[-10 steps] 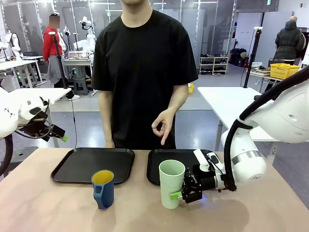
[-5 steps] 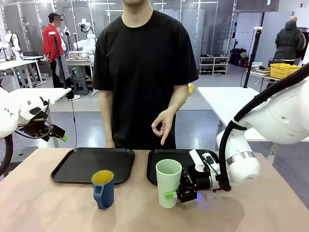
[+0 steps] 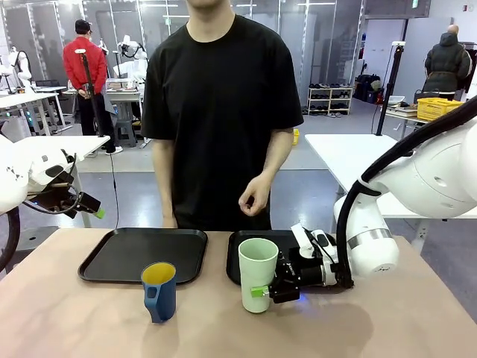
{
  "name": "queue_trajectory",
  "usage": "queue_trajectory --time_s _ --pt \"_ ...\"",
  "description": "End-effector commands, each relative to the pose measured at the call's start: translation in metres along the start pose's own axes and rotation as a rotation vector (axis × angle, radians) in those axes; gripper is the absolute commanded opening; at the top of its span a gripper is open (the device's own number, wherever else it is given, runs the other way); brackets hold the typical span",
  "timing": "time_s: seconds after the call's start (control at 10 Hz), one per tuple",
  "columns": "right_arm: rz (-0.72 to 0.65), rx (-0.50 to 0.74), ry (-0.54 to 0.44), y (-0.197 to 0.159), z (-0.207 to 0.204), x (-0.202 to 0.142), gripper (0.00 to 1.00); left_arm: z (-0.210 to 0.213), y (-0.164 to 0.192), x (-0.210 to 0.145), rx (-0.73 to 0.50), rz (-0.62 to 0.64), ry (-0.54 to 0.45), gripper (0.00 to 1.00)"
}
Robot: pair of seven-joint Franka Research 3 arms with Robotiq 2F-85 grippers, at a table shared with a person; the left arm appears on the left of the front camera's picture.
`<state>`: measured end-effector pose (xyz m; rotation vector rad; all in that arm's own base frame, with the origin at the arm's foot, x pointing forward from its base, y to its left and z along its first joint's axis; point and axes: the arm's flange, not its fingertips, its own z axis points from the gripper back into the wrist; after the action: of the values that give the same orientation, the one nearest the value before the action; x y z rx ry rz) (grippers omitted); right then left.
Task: Sort and store the cups by type.
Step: Pick up the Reusable plastic cup.
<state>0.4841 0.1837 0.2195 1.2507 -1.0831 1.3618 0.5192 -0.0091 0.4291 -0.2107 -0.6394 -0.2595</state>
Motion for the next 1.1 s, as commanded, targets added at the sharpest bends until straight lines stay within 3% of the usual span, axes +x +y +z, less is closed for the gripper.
queue_trajectory --time_s 0.0,0.2,0.4,1.0 --pt "0.005 -0.063 0.085 0.018 -0.005 0.034 0.77 0.001 0.000 0.001 -0.002 0.008 -0.005 1.00" --pt "0.029 -0.099 0.151 0.030 -0.002 0.087 0.77 0.001 0.000 0.001 -0.002 0.008 -0.005 1.00" --pt "0.039 -0.112 0.181 0.041 -0.001 0.119 0.77 0.001 0.000 0.001 -0.002 0.008 -0.005 1.00" --pt "0.041 -0.112 0.172 0.046 0.004 0.128 0.77 0.001 0.000 0.001 -0.002 0.008 -0.005 1.00"
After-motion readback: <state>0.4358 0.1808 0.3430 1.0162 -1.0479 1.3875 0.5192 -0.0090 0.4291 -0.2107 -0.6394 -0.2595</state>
